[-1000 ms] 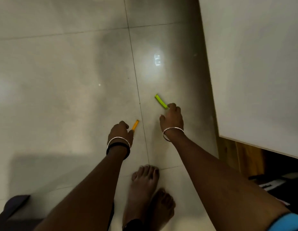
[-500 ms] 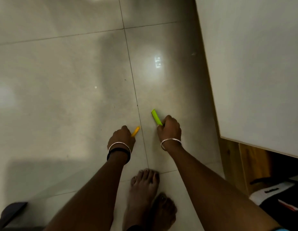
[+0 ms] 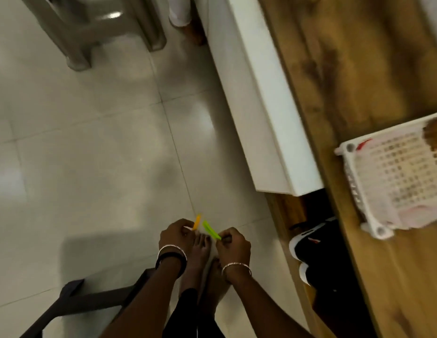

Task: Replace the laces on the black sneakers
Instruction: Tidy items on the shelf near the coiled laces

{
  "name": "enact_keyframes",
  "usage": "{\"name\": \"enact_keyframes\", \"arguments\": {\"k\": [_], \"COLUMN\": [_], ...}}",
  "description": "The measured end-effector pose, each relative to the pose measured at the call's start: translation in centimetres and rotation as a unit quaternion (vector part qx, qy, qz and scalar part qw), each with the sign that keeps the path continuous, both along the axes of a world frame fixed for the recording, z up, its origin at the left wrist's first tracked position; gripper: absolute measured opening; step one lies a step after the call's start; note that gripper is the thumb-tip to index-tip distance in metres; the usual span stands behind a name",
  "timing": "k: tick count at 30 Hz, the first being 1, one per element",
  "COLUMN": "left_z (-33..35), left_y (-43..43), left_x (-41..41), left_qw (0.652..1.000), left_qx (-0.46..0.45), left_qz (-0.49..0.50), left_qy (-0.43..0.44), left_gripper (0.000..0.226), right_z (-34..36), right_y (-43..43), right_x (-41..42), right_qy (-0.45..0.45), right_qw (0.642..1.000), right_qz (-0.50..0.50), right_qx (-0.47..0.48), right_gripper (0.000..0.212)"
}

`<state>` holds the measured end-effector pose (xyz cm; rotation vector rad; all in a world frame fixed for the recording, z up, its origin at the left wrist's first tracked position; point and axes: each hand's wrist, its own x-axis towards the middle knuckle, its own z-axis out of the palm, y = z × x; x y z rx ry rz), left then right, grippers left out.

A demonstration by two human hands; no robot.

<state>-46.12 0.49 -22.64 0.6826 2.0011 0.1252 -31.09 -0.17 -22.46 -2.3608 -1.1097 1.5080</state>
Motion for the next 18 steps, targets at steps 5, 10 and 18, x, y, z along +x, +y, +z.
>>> {"name": "enact_keyframes", "arguments": {"k": [5, 10, 18], "left_z": [8.3, 16.8, 23.9], "left_y": [0.5, 2.7, 8.9], "left_x": [2.7, 6.4, 16.1], "left_qw": [0.997, 0.987, 0.966], "left_qx": [0.069, 0.148, 0.209], "left_qz": [-0.004, 0.010, -0.011], "left_qy": [-0.016, -0.067, -0.151], "left_gripper": [0.016, 0.015, 0.012], "right_z": [7.9, 15.5, 22.7], "right_y": [0.3, 2.0, 5.8], "right_x": [2.1, 5.2, 14.3], "right_qy": [0.020, 0.072, 0.055], "right_qw": [0.997, 0.979, 0.915], "right_qz": [-0.023, -0.138, -0.303], "right_qx": [0.070, 0.132, 0.260], "right_gripper": [0.026, 0.033, 0.014]}}
